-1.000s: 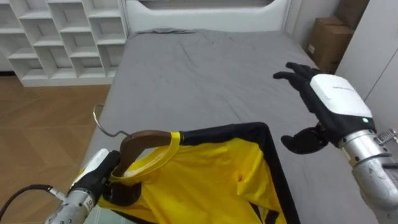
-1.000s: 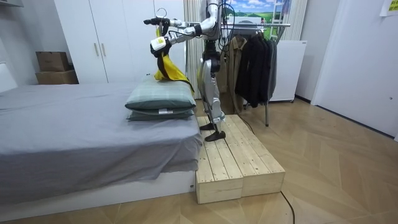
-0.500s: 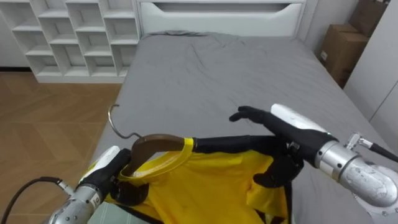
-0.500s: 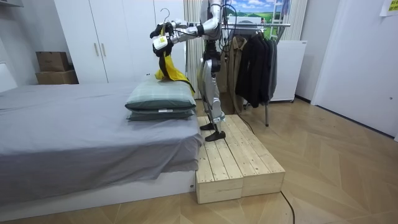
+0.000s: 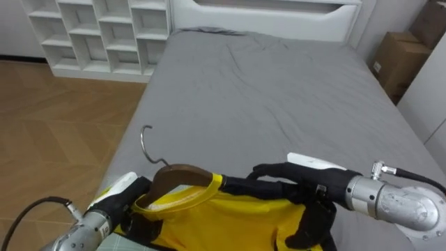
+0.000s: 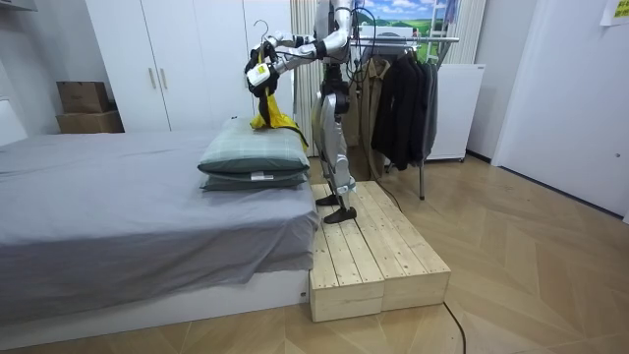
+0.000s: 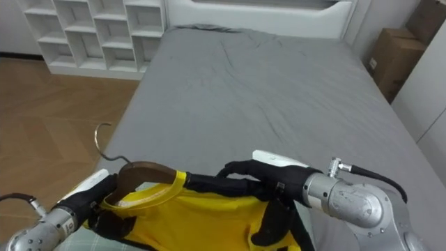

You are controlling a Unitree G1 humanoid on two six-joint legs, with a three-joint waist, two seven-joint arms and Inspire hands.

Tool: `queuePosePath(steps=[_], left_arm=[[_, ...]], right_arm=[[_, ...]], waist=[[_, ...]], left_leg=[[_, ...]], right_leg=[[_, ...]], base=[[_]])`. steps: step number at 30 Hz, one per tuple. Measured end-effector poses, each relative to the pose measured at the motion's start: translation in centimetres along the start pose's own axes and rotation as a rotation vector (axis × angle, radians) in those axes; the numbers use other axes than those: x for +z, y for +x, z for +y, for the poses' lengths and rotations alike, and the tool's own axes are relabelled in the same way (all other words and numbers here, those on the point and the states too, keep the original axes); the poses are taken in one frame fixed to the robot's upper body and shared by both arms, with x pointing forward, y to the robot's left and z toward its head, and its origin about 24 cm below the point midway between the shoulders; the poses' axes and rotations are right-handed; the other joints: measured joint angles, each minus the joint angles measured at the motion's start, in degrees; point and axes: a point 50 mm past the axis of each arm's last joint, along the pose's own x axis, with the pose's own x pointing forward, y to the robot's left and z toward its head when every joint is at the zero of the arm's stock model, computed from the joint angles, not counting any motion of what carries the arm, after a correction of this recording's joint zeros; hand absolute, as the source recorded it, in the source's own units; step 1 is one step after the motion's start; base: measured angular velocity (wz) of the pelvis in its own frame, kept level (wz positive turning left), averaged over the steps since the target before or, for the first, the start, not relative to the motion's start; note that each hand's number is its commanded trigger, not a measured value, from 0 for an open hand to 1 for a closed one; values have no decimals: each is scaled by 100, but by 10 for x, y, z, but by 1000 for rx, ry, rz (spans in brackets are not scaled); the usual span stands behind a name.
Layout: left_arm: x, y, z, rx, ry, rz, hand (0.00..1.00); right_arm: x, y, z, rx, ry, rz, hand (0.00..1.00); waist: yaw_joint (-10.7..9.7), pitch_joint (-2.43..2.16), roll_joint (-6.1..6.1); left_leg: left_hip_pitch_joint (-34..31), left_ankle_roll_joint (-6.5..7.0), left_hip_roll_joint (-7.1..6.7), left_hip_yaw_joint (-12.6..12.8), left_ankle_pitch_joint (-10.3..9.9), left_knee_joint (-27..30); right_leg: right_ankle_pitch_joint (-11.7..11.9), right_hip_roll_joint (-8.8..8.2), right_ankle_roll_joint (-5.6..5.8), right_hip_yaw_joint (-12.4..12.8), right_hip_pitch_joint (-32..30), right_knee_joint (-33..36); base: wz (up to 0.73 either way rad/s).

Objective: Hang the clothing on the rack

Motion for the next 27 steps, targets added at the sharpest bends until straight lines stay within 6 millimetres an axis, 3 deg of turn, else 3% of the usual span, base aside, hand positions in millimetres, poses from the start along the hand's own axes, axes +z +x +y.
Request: queuePosePath(steps=[15, 19, 27], left_arm=[[2, 1, -6, -29, -7, -6, 100], [5, 3, -9, -33, 1, -9, 100], [18, 8, -27, -57, 3, -27, 100]], right_arm=[[-2, 7, 3, -30, 34, 0, 0], [-4, 16, 6, -46, 69, 5, 0], [1, 28, 9, -75, 115, -9, 0]], waist=[[-18, 3, 5], [-35, 37, 87], [-17, -3, 209]], left_leg=[[5, 1, 2, -7, 0, 36], [-19, 4, 2, -7, -2, 44], [-40, 5, -2, -33, -2, 49]], right_leg=[[16, -3, -5, -2, 14, 9], [29, -2, 0, -2, -4, 8], [35, -5, 3, -35, -11, 2]], base=[[0], [0], [1]])
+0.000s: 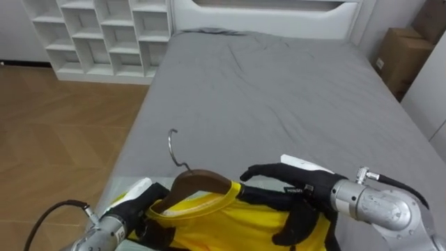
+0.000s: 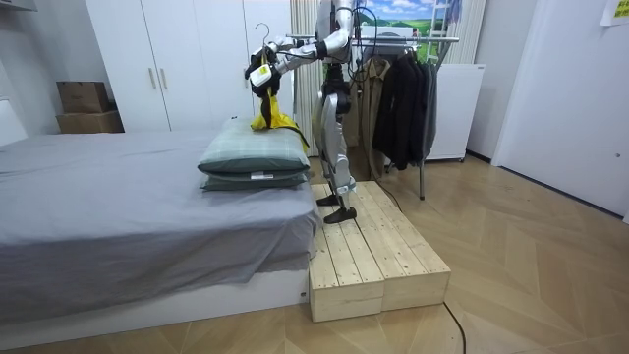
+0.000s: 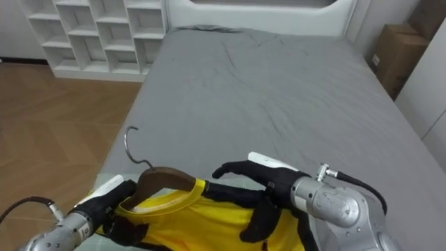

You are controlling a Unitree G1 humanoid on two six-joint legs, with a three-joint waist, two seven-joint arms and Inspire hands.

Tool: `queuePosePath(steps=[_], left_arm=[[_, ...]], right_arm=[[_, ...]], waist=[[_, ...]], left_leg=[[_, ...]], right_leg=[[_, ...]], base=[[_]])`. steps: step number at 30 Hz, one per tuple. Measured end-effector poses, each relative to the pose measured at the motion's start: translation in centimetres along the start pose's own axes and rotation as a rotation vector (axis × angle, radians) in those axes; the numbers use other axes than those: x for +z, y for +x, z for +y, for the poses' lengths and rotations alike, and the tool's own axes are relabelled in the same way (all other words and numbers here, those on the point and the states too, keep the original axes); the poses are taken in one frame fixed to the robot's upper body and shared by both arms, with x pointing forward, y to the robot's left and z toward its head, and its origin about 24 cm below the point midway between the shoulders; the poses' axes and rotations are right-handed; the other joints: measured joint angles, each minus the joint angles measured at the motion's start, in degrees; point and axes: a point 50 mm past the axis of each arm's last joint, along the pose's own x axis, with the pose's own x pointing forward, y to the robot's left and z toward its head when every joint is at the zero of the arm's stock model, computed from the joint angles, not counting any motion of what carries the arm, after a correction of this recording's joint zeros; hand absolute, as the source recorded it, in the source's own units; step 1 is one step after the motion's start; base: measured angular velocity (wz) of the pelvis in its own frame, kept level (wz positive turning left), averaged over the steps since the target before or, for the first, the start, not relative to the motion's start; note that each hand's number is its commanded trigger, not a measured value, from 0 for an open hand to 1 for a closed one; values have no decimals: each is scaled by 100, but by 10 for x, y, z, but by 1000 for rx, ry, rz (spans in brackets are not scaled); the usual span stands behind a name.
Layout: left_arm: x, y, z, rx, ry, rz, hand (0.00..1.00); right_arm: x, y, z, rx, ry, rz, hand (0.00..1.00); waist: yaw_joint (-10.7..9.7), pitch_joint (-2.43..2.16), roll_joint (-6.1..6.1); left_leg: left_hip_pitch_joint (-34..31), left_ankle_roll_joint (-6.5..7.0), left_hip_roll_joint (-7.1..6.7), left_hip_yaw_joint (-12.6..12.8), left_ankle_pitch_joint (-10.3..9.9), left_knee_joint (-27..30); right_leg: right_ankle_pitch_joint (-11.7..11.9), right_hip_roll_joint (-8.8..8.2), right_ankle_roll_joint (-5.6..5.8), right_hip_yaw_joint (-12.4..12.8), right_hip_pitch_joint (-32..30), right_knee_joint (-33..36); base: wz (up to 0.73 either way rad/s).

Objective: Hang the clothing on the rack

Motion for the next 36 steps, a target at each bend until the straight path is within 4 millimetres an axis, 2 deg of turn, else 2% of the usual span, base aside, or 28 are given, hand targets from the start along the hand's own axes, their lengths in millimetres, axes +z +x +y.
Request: queuePosePath(steps=[4, 15, 21, 28, 36], left_arm=[[1, 1, -3, -2, -13, 13, 100], [5, 4, -10, 6, 11, 54, 100], [7, 5, -11, 6, 5, 51, 100], [13, 4, -6, 25, 48, 34, 100], [13, 4, -7, 25, 61, 36, 100]], right_arm=[[4, 4, -2, -71, 14, -17, 0], [1, 21, 10, -171, 109, 13, 0], [1, 23, 12, -193, 84, 26, 0], [-8, 27, 20, -157, 20, 119, 0], [-9, 29, 25, -127, -39, 151, 0]], waist=[[-18, -3, 4], [-13, -14, 0], [-4, -24, -13], [0, -44, 4], [-7, -47, 6]], left_leg=[[-1, 0, 2, -2, 0, 12], [-110, 0, -15, -121, 0, 110], [-172, 0, -14, -157, 0, 184], [-188, 0, -19, -200, 0, 206], [-174, 0, -17, -276, 0, 221]], right_leg=[[0, -1, 0, -9, 5, 1], [-2, -15, 0, -107, -5, 12], [-2, -21, -1, -175, -4, 5], [-2, -23, -1, -206, -3, 2], [2, -18, -7, -268, 50, 4]], base=[[0], [6], [6], [2], [4]])
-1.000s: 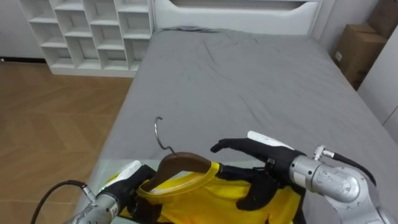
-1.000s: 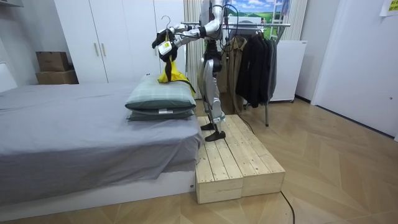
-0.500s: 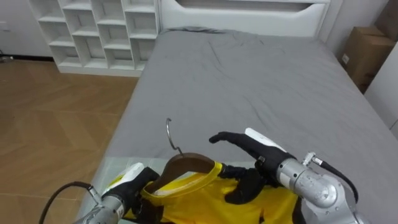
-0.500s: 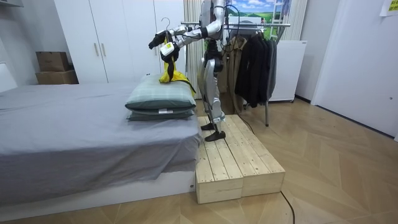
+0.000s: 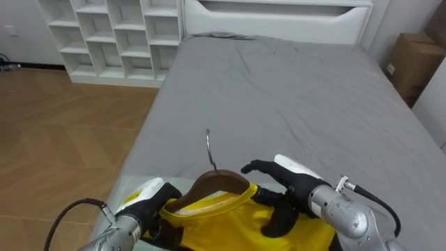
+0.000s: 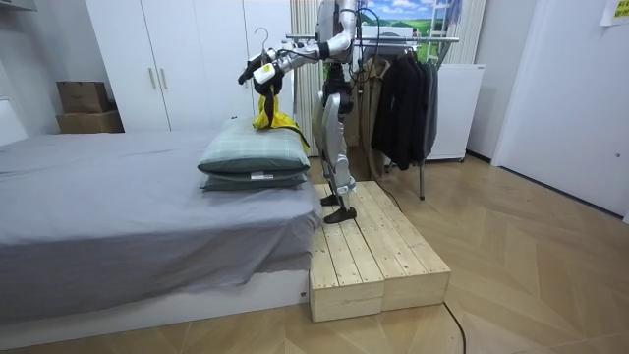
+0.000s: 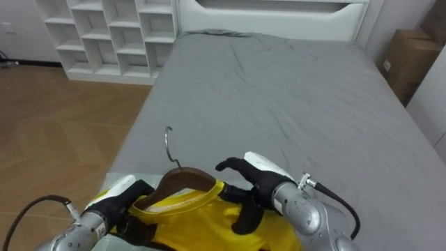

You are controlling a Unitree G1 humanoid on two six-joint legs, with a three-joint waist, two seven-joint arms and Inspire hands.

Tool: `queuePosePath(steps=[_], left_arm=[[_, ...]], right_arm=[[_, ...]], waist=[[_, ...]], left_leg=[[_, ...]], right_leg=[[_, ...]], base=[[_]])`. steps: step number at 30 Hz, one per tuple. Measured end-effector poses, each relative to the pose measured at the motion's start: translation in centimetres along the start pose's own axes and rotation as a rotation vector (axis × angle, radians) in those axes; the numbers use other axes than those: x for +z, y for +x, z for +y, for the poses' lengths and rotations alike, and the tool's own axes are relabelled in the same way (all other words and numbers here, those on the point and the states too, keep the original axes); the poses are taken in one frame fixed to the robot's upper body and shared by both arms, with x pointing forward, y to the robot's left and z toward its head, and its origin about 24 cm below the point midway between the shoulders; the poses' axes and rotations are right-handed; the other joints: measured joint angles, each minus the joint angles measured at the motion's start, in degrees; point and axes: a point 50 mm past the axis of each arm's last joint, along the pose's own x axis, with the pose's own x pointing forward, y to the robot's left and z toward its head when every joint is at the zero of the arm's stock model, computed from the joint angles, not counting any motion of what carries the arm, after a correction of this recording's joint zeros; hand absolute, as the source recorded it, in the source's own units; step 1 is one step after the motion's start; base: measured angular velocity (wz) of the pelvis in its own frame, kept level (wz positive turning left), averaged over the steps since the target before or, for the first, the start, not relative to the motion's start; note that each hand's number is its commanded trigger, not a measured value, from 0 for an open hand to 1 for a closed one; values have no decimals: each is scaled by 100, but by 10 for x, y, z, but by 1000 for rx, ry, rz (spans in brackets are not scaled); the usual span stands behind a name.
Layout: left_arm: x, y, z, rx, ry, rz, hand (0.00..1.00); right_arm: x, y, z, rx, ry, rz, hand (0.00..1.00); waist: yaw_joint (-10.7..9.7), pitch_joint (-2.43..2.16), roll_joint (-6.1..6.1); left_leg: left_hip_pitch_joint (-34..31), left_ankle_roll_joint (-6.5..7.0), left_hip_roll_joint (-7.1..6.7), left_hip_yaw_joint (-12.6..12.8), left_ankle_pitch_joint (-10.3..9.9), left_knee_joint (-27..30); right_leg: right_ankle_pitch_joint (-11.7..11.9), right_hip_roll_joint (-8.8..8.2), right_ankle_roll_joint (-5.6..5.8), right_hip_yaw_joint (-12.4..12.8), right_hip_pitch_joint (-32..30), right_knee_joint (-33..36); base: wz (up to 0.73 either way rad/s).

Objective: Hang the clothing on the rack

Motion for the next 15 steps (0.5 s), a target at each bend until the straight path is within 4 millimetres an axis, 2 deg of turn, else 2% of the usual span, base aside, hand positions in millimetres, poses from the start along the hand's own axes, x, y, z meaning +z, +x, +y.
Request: queuePosePath(steps=[6, 7, 8, 10, 15], left_arm=[[1, 0, 0, -4, 11, -3, 100], [3, 1, 2, -3, 15, -11, 100], [7, 3, 5, 0, 27, -20, 100], [10, 4, 8, 4, 46, -27, 100], [18, 5, 16, 15, 77, -54, 100]], right_arm=[[0, 3, 5, 71, -111, 44, 0], [0, 3, 5, 74, -142, 60, 5], [-1, 3, 4, 77, -177, 78, 29], [-1, 3, 4, 82, -208, 94, 100], [-1, 3, -1, 84, -267, 131, 100]], waist=[[13, 3, -6], [24, 2, -10], [35, 5, -16], [56, 4, -18], [47, 7, -40]], left_leg=[[-15, 1, -4, -11, -1, 17], [-71, 3, -4, -22, -2, 62], [-114, 3, -4, -28, -2, 79], [-140, 4, -5, -31, -2, 90], [-184, 3, -6, -37, -2, 108]], right_leg=[[5, -3, -7, -15, 1, 0], [5, -4, -8, -22, -34, 1], [5, -2, -8, -21, -71, -2], [4, -1, -9, -19, -94, -1], [5, 0, -10, -17, -125, -2]], base=[[1], [5], [5], [0], [0]])
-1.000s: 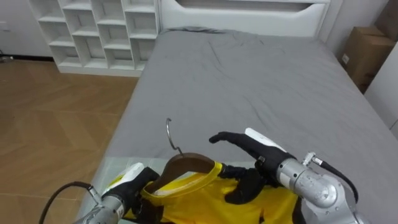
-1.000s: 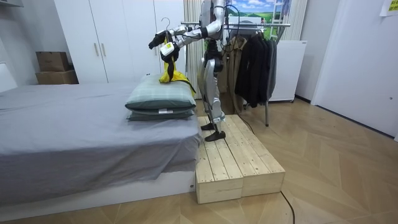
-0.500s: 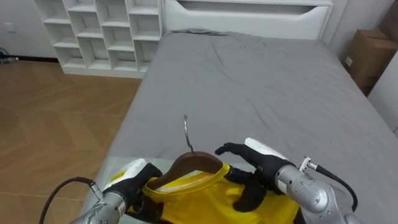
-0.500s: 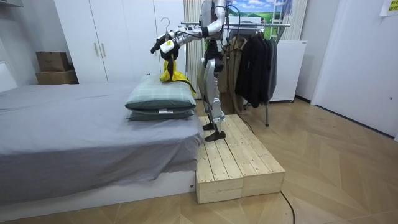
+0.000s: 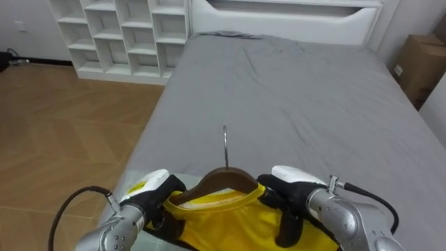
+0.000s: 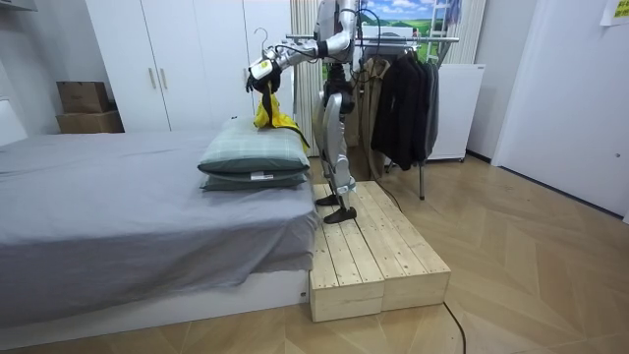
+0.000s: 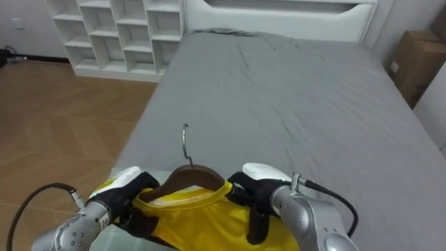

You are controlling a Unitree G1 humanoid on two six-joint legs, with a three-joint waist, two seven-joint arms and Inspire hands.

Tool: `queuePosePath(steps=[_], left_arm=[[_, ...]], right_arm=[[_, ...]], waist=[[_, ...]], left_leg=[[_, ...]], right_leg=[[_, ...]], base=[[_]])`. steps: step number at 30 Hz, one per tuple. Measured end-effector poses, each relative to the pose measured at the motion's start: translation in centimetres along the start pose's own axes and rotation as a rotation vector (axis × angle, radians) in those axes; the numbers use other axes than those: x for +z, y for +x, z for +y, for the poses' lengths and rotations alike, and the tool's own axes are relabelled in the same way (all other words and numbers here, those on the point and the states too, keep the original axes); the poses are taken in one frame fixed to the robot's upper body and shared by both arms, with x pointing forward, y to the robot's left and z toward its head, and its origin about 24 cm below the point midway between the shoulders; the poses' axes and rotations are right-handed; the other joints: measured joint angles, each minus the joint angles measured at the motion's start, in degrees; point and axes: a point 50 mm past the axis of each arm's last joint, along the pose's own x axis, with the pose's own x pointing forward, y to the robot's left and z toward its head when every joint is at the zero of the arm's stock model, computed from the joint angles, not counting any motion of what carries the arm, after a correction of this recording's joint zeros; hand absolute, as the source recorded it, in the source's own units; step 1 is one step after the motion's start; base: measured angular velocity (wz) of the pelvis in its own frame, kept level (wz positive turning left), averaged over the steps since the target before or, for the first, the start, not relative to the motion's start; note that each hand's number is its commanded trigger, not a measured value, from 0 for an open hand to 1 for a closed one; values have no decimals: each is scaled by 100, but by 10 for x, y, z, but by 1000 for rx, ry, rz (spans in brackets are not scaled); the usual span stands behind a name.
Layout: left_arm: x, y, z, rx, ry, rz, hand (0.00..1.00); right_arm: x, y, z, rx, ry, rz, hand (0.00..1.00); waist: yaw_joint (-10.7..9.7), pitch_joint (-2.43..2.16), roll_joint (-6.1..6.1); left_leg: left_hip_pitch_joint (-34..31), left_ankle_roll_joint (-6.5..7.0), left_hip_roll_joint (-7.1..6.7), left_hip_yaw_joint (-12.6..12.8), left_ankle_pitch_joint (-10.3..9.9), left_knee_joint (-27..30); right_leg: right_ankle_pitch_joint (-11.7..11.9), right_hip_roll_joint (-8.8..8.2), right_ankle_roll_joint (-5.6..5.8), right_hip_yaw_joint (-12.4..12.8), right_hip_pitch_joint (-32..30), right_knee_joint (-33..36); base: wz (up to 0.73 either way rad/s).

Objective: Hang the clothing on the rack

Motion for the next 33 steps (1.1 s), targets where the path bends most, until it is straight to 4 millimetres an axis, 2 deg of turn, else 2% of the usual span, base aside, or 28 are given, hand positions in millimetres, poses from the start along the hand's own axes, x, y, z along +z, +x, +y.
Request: queuePosePath(steps=[7, 13, 30, 31, 32, 33], left_arm=[[2, 0, 2, 7, 5, -13, 100], [5, 1, 1, 5, 4, -27, 100], [8, 1, 1, 5, -3, -37, 100], [8, 2, 1, 4, -3, -37, 66], [8, 2, 1, 4, -3, -38, 57], [8, 2, 1, 3, -3, -37, 0]], right_arm=[[-1, 0, -1, -8, -12, 17, 100], [-3, 0, -2, -29, -28, 41, 100], [-7, -1, -4, -49, -16, 74, 100], [-7, -1, -4, -49, -15, 76, 100], [-7, -1, -4, -49, -14, 76, 100], [-8, -1, -4, -49, -14, 77, 100]], waist=[[5, 6, -2], [10, 61, 0], [9, 68, 11], [7, 68, 10], [5, 68, 10], [4, 68, 10]], left_leg=[[23, 0, 3, 2, 0, -34], [9, 0, 3, 1, -1, -36], [19, 7, 2, 21, -5, -56], [20, 7, 2, 21, -5, -56], [20, 7, 3, 22, -5, -56], [24, 7, 3, 23, -5, -57]], right_leg=[[1, 1, 0, 9, 6, -6], [5, 1, -4, 13, -9, -4], [5, 9, -3, 43, -15, -25], [5, 9, -3, 44, -15, -25], [5, 9, -3, 44, -14, -24], [5, 8, -3, 44, -12, -22]], base=[[0], [0], [0], [0], [0], [0]])
